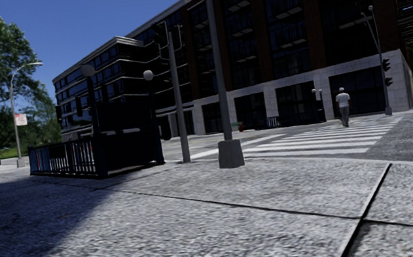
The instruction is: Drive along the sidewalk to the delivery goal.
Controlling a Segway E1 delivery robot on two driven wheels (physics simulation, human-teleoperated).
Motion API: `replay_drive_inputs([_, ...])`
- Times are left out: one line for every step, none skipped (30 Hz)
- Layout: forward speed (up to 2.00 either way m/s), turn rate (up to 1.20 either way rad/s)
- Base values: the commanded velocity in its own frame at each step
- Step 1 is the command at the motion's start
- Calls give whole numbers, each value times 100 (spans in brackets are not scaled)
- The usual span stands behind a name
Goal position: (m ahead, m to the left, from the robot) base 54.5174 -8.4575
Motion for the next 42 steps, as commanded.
replay_drive_inputs([165, -48])
replay_drive_inputs([165, -48])
replay_drive_inputs([165, -48])
replay_drive_inputs([165, -48])
replay_drive_inputs([165, -48])
replay_drive_inputs([165, -44])
replay_drive_inputs([165, -44])
replay_drive_inputs([165, -36])
replay_drive_inputs([165, -34])
replay_drive_inputs([165, -34])
replay_drive_inputs([165, -34])
replay_drive_inputs([164, -34])
replay_drive_inputs([164, -40])
replay_drive_inputs([164, -42])
replay_drive_inputs([164, -42])
replay_drive_inputs([164, -42])
replay_drive_inputs([164, -43])
replay_drive_inputs([164, -43])
replay_drive_inputs([164, -43])
replay_drive_inputs([164, -43])
replay_drive_inputs([164, -43])
replay_drive_inputs([163, -43])
replay_drive_inputs([163, -43])
replay_drive_inputs([163, -43])
replay_drive_inputs([163, -43])
replay_drive_inputs([163, -43])
replay_drive_inputs([163, -43])
replay_drive_inputs([162, -43])
replay_drive_inputs([162, -43])
replay_drive_inputs([162, -43])
replay_drive_inputs([162, -38])
replay_drive_inputs([162, -29])
replay_drive_inputs([162, -29])
replay_drive_inputs([162, -17])
replay_drive_inputs([161, -8])
replay_drive_inputs([161, -6])
replay_drive_inputs([161, -6])
replay_drive_inputs([161, -5])
replay_drive_inputs([161, -5])
replay_drive_inputs([161, -5])
replay_drive_inputs([161, -7])
replay_drive_inputs([161, -8])
